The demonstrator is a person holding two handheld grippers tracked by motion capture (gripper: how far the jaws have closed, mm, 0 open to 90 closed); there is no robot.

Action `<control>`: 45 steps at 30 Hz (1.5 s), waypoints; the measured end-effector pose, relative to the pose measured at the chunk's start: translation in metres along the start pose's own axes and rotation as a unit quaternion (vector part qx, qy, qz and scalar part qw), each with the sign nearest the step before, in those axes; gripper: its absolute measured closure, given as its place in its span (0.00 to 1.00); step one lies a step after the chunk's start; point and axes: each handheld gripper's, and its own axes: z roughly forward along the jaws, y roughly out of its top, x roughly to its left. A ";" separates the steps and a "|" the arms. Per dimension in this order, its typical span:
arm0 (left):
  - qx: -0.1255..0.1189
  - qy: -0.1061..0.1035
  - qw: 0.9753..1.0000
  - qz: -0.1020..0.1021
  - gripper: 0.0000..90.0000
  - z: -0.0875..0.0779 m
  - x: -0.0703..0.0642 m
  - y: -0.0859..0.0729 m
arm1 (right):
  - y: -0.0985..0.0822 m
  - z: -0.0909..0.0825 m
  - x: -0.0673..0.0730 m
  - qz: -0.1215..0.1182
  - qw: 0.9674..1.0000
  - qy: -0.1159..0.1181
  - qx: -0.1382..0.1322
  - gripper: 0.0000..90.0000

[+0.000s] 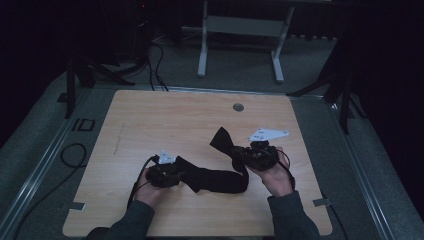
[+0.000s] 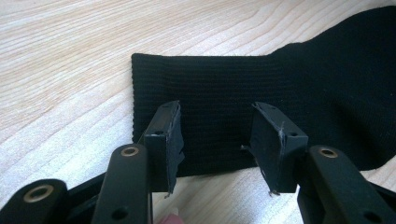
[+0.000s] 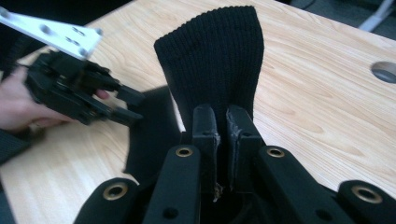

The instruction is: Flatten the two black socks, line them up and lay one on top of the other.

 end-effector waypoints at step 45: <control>-0.073 0.033 0.994 -0.080 0.80 -0.035 0.022 -0.009 | -0.008 0.106 0.062 0.022 0.994 0.050 0.091 0.93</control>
